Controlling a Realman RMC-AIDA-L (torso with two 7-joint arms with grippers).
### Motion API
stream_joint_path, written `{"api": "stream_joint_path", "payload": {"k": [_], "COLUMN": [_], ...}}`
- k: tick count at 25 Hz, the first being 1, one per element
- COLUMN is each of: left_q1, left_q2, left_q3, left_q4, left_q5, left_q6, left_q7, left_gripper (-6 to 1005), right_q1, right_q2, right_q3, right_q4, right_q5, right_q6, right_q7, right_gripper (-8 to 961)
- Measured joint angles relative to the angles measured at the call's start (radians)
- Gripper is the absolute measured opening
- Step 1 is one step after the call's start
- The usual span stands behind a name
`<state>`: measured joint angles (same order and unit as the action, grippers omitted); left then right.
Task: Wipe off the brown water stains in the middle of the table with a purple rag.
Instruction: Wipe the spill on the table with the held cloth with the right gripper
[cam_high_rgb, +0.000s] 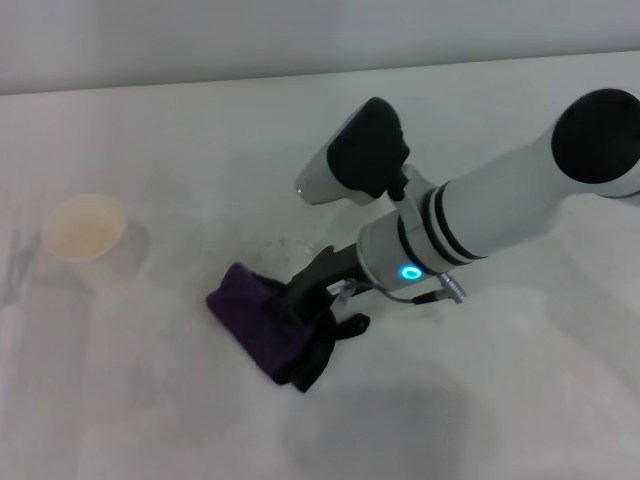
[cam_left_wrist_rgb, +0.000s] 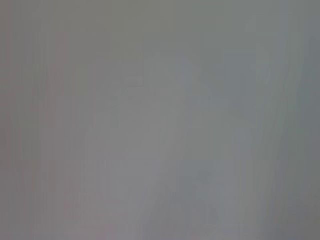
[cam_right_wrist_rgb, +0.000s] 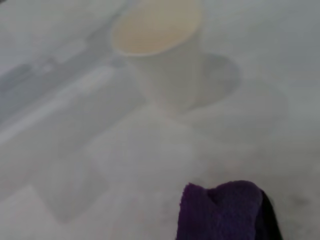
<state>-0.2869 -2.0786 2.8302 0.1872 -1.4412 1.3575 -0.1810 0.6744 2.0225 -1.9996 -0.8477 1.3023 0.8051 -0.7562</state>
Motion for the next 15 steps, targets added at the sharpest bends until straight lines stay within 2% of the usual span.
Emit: {"api": "stream_joint_path", "payload": {"k": [4,11,15], "left_q1": [0.001,0.004,0.004], "left_q2": [0.000,0.000,0.001], "left_q3": [0.000,0.000,0.000], "left_q4": [0.000,-0.005,-0.013], "left_q5": [0.000,-0.001,-0.001], "left_q6": [0.000,0.000,0.000], "left_q7": [0.000,0.000,0.000], "left_gripper": [874,875,875], "right_q1": [-0.019,-0.059,-0.065], "right_q2": [-0.007,-0.008,-0.008], "right_q3": [0.029,0.166,0.278], "right_q4": [0.005,-0.008,-0.010], "right_q5": [-0.044,-0.200,-0.339], "right_q6": [-0.040,-0.024,0.003], "right_q7": [0.000,0.002,0.018], "right_gripper": [70,70,71]}}
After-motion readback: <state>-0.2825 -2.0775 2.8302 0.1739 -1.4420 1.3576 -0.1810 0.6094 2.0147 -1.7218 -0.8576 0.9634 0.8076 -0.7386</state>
